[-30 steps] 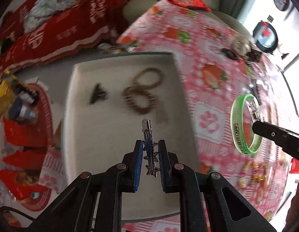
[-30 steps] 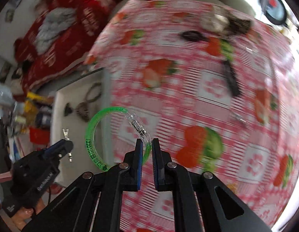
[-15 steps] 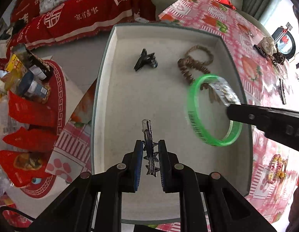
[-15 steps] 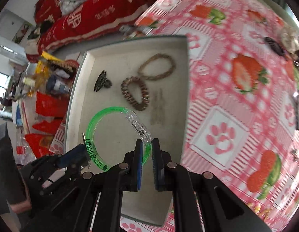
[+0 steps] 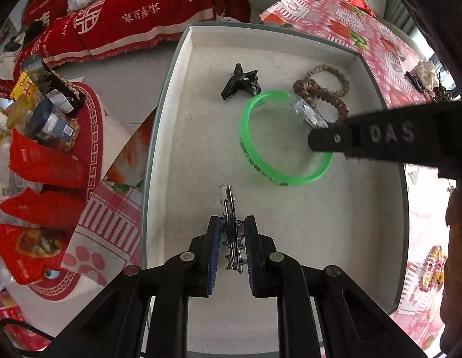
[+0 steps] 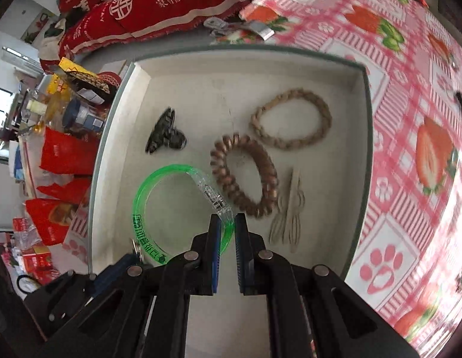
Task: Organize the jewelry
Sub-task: 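Carry barrette with left tool into white box while right tool carries bangle there, open both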
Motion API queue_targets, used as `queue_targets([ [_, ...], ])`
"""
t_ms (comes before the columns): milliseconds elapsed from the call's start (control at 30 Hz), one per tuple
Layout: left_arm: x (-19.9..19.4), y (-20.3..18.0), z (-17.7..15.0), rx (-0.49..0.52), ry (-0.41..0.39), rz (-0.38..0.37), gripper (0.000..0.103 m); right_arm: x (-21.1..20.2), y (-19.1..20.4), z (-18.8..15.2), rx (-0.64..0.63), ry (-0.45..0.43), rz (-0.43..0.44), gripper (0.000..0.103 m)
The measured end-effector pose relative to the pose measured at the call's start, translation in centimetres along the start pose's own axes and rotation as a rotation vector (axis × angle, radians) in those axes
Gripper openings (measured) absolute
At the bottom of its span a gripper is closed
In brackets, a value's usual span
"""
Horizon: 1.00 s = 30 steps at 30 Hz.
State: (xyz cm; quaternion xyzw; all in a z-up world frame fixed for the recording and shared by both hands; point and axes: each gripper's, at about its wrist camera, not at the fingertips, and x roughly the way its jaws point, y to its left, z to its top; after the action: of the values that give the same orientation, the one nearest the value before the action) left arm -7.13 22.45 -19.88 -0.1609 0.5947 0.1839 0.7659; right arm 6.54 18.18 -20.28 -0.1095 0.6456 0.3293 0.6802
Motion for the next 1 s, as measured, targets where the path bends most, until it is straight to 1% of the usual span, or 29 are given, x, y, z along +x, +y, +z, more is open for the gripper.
queue_targets([
  [100, 0.1, -0.2, 0.1, 0.013, 0.0, 0.008, 0.023, 0.3, 0.6, 0.9, -0.016, -0.001, -0.013, 0.01],
  [300, 0.2, -0.3, 0.2, 0.025, 0.002, 0.015, 0.023, 0.2, 0.8, 1.1, -0.026, 0.002, -0.013, 0.013],
  [367, 0.1, -0.4, 0.2, 0.032, 0.002, 0.021, 0.023, 0.2, 0.6, 1.1, -0.022, 0.006, 0.004, 0.019],
  [433, 0.1, -0.5, 0.3, 0.033, 0.002, 0.026, 0.023, 0.2, 0.6, 1.2, -0.016, 0.006, 0.027, 0.036],
  [500, 0.0, -0.7, 0.2, 0.033, 0.004, 0.03, 0.023, -0.1, 0.6, 1.2, -0.015, -0.001, 0.026, 0.041],
  [667, -0.1, -1.2, 0.3, 0.048, 0.005, 0.05, 0.023, -1.8, 0.2, 0.8, -0.001, -0.029, 0.067, 0.042],
  [833, -0.3, -1.9, 0.3, 0.076, 0.004, 0.074, 0.023, -4.3, -1.1, -0.2, 0.044, -0.075, 0.094, 0.047],
  [1000, -0.6, -2.7, 0.4, 0.1, 0.006, 0.093, 0.023, -6.3, -3.0, -1.9, 0.103, -0.112, 0.104, 0.051],
])
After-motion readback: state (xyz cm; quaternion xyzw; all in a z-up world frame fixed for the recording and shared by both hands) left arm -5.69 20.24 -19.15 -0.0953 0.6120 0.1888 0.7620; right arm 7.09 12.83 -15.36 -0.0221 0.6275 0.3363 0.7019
